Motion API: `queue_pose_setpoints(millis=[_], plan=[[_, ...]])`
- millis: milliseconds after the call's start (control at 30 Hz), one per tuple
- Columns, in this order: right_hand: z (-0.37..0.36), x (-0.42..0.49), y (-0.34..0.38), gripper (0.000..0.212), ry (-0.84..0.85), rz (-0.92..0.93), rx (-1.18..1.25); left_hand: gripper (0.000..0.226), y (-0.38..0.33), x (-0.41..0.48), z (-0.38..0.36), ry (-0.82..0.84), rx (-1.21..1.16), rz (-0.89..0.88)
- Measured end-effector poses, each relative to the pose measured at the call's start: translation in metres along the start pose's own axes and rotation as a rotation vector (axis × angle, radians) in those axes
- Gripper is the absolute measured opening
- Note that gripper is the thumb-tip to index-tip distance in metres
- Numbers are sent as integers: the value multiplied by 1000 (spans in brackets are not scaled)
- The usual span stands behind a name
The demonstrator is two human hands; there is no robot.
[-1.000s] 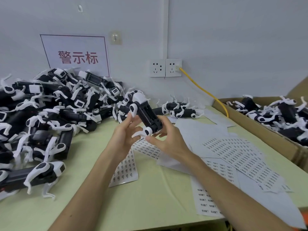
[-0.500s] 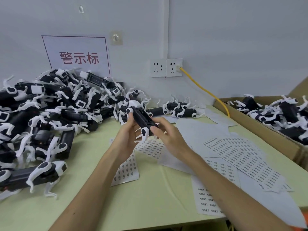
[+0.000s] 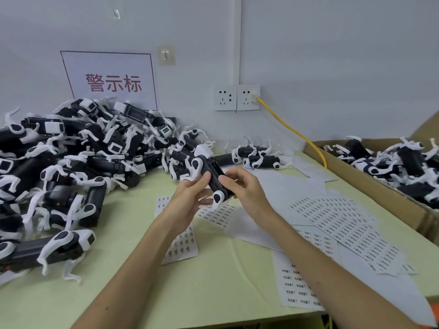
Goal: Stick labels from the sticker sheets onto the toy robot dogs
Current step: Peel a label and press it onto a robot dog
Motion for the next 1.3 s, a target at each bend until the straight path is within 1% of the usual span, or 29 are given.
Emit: queue_pose_setpoints(millis=[67, 133, 200, 300, 433, 533, 633, 767, 900, 1033, 1133, 1200, 1300], plan=[[2, 0, 1, 21, -22, -10, 12, 56, 2, 0, -1, 7, 42, 2], [5, -1, 2, 26, -50, -16, 19, 52, 4, -1, -5, 26, 79, 15], [6, -2, 5, 25, -70, -23, 41, 50, 7, -4, -9, 46, 112, 37], [9, -1, 3, 24, -75, -60, 98, 45, 13, -9, -18, 77, 88, 86], [8, -1, -1, 24, -13, -167, 230, 45, 13, -9, -21, 102, 97, 93], [5, 0, -4, 15, 31, -208, 315, 43, 12, -10, -22, 119, 74, 98], [4, 0, -5, 10, 66, -227, 370, 48, 13, -9, -20, 133, 49, 106], [2, -1, -3, 15, 100, -220, 394, 55, 13, -9, -19, 139, 9, 111], [0, 0, 0, 11, 126, -184, 403, 62, 13, -5, -12, 80, -50, 95], [-4, -1, 5, 24, 186, -146, 416, 48, 7, -4, -15, 128, -195, 69], [-9, -3, 8, 38, 258, -113, 394, 42, 4, -4, -14, 119, -248, 40], [-12, -4, 8, 48, 276, -105, 366, 44, 1, -4, -14, 98, -231, 26], [-12, -3, 6, 50, 240, -108, 293, 55, 2, -4, -8, 39, -131, 23]])
Point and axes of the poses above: each hand's wrist, its own x-axis towards the middle knuckle, its own z-axis out of the back of the hand, y = z × x, the point moved 8 cm from there along x, towards the middle knuckle, and after that the axes turned 15 degrees about -x, right-handed, at the moved point
